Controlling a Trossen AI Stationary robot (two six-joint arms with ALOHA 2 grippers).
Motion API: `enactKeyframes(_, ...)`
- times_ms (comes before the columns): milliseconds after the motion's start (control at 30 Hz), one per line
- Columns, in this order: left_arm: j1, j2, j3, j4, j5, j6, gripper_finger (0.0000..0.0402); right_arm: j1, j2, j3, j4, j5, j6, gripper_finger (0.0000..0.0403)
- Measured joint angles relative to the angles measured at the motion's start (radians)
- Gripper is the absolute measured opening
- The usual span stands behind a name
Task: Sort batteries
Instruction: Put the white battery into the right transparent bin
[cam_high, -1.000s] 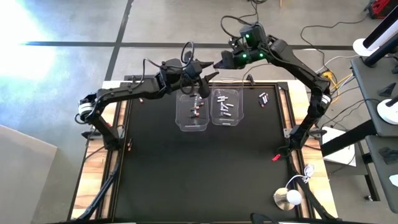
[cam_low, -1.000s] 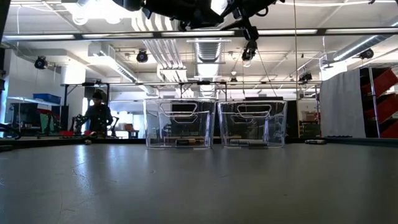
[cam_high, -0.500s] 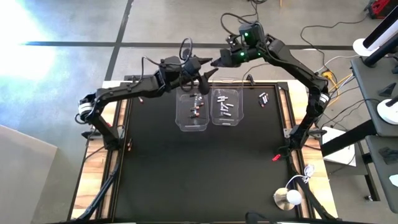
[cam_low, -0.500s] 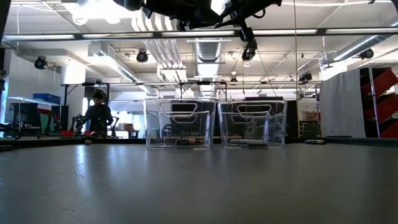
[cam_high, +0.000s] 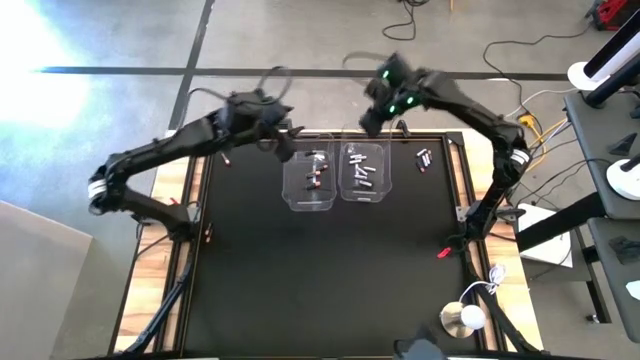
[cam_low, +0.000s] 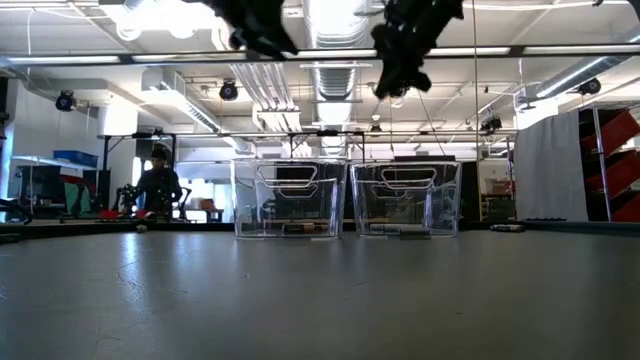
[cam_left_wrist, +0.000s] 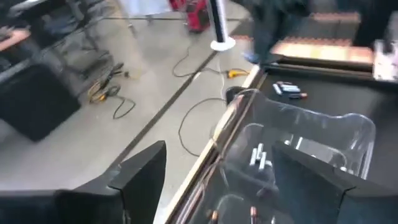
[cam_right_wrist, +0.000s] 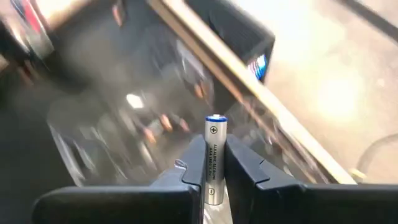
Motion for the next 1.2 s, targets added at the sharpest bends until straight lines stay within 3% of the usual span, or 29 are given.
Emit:
enactKeyframes(167,0.041,-0.191,-0.276,0.190,0.105,-0.116,0.0246,0.019,0.002,-0.254,0.107,-0.013,-0.095,0.0027)
enactKeyframes(333,0.042,-0.274,-0.402,0.158,0.059,-0.232,0.0229,0.019,0.055,-0.425,0.180,0.059,-0.101,0.0027)
enactKeyframes(733,0.104,-0.340,-0.403,0.010,0.057,-0.210,0.0218,0.034,0.289,-0.321,0.068,0.153,-0.110,0.0028)
enactKeyframes(833,0.120,-0.374,-0.402,0.013,0.053,-0.250,0.0226,0.039,0.304,-0.319,0.070,0.172,-0.074,0.0052)
enactKeyframes(1067,0.125,-0.487,-0.402,0.012,0.025,-0.277,0.0254,0.047,0.267,-0.305,0.016,0.218,-0.062,0.0129)
enactKeyframes(1200,0.127,-0.568,-0.401,-0.017,0.019,-0.292,0.0258,0.051,0.127,-0.241,-0.081,0.240,-0.012,0.0159)
